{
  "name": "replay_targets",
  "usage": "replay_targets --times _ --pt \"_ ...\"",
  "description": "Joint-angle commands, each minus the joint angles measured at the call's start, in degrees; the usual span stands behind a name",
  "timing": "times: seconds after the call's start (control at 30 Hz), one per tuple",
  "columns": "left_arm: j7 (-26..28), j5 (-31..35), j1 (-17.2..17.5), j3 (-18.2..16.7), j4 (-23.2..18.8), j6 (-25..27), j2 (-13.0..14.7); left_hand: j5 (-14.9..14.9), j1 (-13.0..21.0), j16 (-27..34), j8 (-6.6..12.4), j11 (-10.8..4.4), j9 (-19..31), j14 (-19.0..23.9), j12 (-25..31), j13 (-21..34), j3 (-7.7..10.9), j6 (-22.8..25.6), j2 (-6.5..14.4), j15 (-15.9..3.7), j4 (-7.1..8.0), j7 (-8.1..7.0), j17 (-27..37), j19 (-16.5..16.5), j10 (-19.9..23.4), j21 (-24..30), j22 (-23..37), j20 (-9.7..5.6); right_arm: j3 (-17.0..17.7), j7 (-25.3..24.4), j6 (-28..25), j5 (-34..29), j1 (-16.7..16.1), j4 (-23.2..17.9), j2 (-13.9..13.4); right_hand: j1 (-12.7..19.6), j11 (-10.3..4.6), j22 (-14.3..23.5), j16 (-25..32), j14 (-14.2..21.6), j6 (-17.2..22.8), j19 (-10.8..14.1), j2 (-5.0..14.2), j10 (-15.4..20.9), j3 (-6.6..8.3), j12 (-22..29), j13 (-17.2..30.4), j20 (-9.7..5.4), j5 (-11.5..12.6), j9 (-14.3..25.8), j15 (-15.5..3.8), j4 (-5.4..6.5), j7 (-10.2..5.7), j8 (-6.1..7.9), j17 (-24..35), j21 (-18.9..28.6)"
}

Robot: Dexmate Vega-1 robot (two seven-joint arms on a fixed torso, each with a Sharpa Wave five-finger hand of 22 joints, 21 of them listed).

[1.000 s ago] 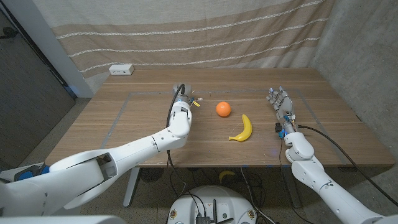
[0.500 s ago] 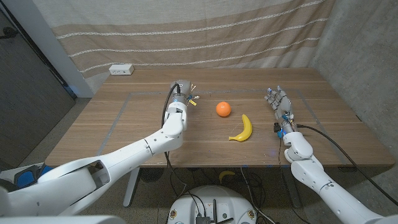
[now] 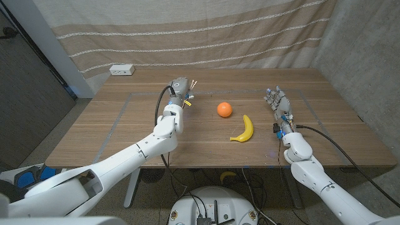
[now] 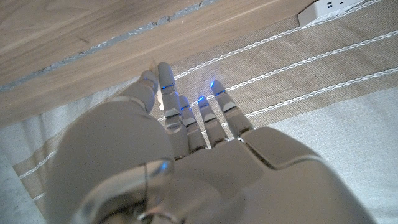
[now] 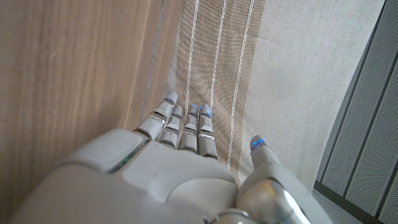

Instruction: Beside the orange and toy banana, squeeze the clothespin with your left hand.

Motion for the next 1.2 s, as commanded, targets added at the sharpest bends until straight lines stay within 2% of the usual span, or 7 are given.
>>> replay_targets --times 0.03,0.5,0.73,1.2 --pt "8.4 -7.0 4.2 -5.5 -1.0 -10.3 2.2 0.2 1.4 0.3 0.91 -1.10 5.5 0.4 0.0 0.3 0.43 0.5 2.0 -3.65 -0.18 -0.64 0.2 0.0 1.2 0.6 0.3 -0.56 -0.6 -1.6 -0.9 -1.6 -0.7 -1.9 -0.1 0.0 0.03 0.2 -0.1 0.3 0.5 0.3 1.64 0.6 -0.12 0.2 0.1 -0.34 0.2 0.2 -0.11 -0.10 -0.13 -0.07 0.1 0.3" --pt "9.7 -15.2 7.8 -10.9 -3.0 -19.5 4.4 0.1 1.2 0.2 1.51 -1.25 6.4 0.5 -0.2 0.3 0.39 0.3 2.0 -3.95 -0.16 -0.98 0.2 -0.2 1.3 0.6 0.2 -0.72 -1.0 -3.2 -2.3 -3.4 -1.2 -4.6 -0.7 0.0 0.01 0.2 -0.2 0.3 0.5 0.2 1.67 0.6 -0.09 0.2 0.2 -0.40 0.2 0.2 -0.18 -0.15 -0.14 -0.08 0.1 0.3" --pt "9.8 -17.0 8.9 -12.3 -3.1 -24.0 5.9 0.1 1.0 0.1 1.86 -1.56 7.0 0.3 -0.3 0.3 0.34 0.1 2.0 -4.22 -0.08 -1.34 0.3 0.3 1.1 0.8 0.2 -0.69 -1.1 -3.9 -3.0 -4.1 -1.4 -5.8 -1.0 0.0 0.01 0.2 -0.2 0.2 0.5 0.2 1.68 0.7 -0.09 0.2 0.2 -0.42 0.2 0.2 -0.23 -0.16 -0.13 -0.09 0.1 0.3" --pt "4.7 -25.6 10.8 -16.6 -4.5 -30.3 7.7 0.1 0.7 -0.1 2.51 -1.28 8.0 -0.1 -0.7 0.3 0.27 -0.3 2.1 -4.32 -0.08 -1.58 0.3 0.7 0.3 1.1 0.2 -0.68 -1.5 -4.9 -3.8 -5.3 -1.6 -7.0 -1.1 0.1 0.07 0.2 -0.2 0.3 0.6 0.3 1.71 0.7 -0.07 0.2 0.2 -0.52 0.2 0.2 -0.22 -0.20 -0.10 -0.08 0.1 0.3"
